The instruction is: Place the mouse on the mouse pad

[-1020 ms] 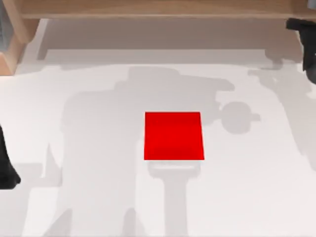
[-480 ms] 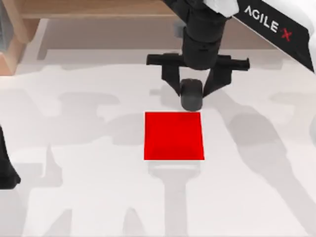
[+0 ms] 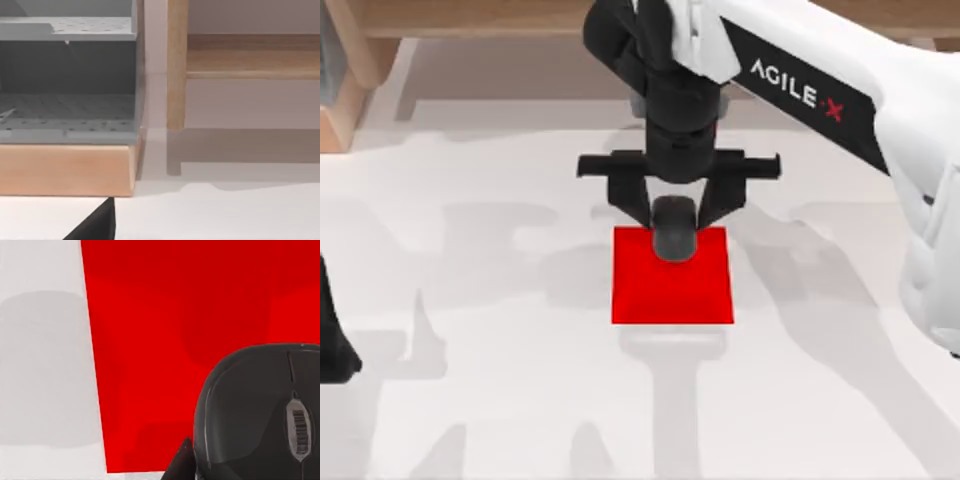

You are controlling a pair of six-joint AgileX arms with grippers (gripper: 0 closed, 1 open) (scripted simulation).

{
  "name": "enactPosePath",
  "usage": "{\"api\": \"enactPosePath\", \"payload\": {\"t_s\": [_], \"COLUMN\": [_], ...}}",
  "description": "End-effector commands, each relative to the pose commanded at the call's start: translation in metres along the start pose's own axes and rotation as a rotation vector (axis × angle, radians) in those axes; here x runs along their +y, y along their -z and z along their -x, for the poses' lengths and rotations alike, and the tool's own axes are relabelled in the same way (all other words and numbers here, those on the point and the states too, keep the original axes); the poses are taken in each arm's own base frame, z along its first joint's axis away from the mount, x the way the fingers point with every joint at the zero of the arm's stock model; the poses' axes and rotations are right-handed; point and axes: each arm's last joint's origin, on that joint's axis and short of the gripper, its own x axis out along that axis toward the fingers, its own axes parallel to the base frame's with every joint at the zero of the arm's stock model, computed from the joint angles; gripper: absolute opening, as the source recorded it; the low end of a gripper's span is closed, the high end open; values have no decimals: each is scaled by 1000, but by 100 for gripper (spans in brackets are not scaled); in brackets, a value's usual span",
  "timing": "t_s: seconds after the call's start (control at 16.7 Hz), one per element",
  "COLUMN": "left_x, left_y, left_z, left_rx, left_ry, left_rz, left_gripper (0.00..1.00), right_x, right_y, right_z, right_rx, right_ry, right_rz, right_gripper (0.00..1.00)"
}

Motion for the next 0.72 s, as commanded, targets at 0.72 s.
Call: {"api": "enactPosePath", "payload": {"t_s": [0.72], "left_x": [0], "left_y": [0], "left_z": [0], "left_rx": [0], "left_ry": [0], "left_rz": [0], "left_gripper": [100], "right_x": [1], "right_y": [0], "right_z": [-25], "right_rx": [-3], "right_ry": [0], "right_rz": [2], "right_gripper": [0]}}
